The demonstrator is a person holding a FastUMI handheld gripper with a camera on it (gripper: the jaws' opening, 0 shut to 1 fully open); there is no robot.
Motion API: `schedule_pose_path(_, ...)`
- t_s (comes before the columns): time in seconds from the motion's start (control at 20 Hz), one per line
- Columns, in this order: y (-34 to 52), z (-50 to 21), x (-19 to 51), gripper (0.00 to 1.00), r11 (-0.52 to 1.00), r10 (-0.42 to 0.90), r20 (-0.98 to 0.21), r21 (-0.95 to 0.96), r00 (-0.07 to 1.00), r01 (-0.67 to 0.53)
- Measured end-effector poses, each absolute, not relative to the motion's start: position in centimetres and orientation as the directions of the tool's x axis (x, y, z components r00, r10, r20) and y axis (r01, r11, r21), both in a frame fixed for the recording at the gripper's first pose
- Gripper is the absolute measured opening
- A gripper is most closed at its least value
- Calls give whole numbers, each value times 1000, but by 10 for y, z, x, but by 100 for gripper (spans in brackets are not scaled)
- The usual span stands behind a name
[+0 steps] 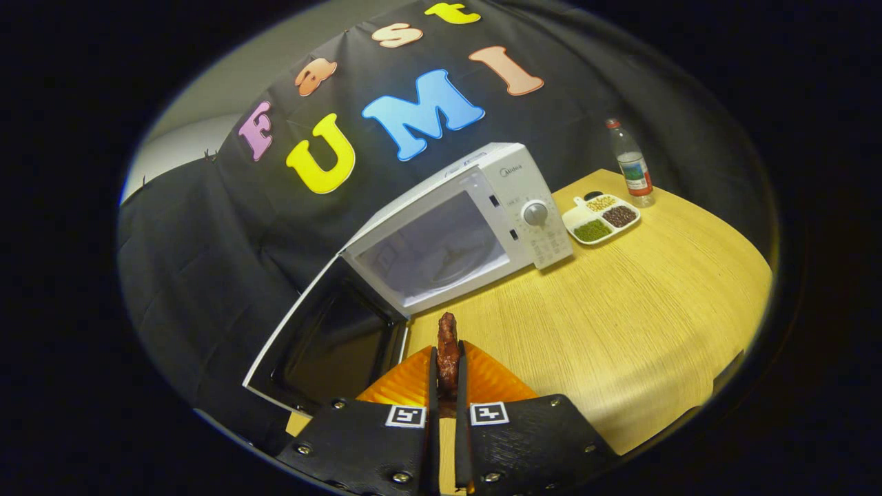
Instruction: Open the microwave, put the food inside, and close the microwave door.
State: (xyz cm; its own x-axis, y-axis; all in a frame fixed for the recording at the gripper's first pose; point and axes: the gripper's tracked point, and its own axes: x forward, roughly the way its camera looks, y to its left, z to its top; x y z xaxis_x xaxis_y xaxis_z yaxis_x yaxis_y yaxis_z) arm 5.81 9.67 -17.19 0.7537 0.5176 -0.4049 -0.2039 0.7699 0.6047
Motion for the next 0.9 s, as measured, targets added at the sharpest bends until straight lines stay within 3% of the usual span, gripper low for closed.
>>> schedule_pose_path(0.9,202,-193,255,9,735,485,-286,645,826,-208)
